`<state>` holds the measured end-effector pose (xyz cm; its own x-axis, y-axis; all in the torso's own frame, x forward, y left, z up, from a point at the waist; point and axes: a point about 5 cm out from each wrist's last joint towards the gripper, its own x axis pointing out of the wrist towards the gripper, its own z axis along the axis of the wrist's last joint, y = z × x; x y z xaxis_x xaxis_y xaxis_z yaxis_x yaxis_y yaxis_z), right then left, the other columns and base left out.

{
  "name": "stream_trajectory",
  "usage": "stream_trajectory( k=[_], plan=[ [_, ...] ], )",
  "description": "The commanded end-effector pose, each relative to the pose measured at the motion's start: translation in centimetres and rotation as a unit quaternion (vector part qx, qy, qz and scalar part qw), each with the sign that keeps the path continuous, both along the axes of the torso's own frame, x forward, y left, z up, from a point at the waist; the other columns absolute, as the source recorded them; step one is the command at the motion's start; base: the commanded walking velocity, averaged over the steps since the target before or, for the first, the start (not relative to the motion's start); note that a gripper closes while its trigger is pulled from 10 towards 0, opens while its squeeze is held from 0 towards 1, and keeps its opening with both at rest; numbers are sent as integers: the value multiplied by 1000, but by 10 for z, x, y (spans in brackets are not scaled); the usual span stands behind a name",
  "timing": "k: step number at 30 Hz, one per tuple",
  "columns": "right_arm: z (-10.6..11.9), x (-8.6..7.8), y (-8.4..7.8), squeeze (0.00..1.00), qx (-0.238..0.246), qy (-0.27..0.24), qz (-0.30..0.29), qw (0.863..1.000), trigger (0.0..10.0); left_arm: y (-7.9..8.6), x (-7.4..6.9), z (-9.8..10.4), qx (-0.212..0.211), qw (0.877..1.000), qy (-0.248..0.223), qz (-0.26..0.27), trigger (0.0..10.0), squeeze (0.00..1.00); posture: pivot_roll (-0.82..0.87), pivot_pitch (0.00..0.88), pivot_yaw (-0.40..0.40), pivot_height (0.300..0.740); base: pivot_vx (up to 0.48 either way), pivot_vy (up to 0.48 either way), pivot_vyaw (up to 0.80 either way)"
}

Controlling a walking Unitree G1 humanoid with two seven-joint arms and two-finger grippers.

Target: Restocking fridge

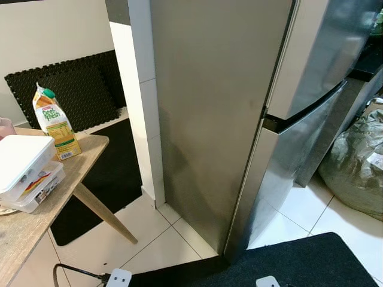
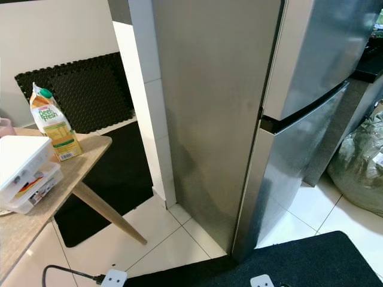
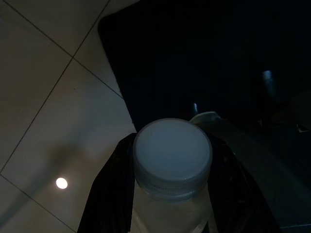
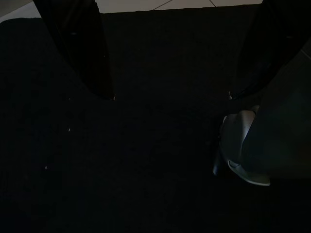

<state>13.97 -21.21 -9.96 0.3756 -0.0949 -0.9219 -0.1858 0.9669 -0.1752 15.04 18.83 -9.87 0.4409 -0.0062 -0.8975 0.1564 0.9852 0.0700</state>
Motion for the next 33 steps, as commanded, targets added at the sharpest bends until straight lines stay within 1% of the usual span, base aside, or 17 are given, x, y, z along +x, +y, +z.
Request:
stream_trajectory(
  k=[1,14,16,17,20,25,28,33],
  plan=[
    [0,0,-1,0,-2,1,8,1000,10000,6,-2,0,6,1000,3,11,10000,0,-42,0,-6,740,0,0,0],
    [2,6,0,0,-2,-6,20,1000,10000,6,-3,-1,3,1000,5,11,10000,0,-32,0,-11,740,0,0,0],
    [2,6,0,0,-3,-4,29,1000,10000,6,-3,-1,3,1000,5,9,10000,0,-32,0,-8,740,0,0,0],
    [3,7,0,0,-7,-3,40,999,10000,6,-3,-1,3,1000,5,8,10000,0,-32,0,-8,740,240,0,0],
    [3,7,0,0,-10,-3,47,999,10000,6,-3,-1,4,1000,5,7,10000,0,-32,0,-8,740,244,0,0],
    [2,6,1,0,-3,-4,38,999,10000,6,-4,-1,3,1000,7,6,10000,0,-33,0,-2,740,266,0,751],
    [1,4,2,0,-2,-6,21,1000,10000,6,-4,-1,3,1000,8,5,10000,0,-33,0,2,740,265,0,0],
    [1,4,3,0,-2,-6,20,1000,10000,7,-4,-1,3,1000,7,3,10000,0,-33,0,4,740,270,0,0]
  ],
)
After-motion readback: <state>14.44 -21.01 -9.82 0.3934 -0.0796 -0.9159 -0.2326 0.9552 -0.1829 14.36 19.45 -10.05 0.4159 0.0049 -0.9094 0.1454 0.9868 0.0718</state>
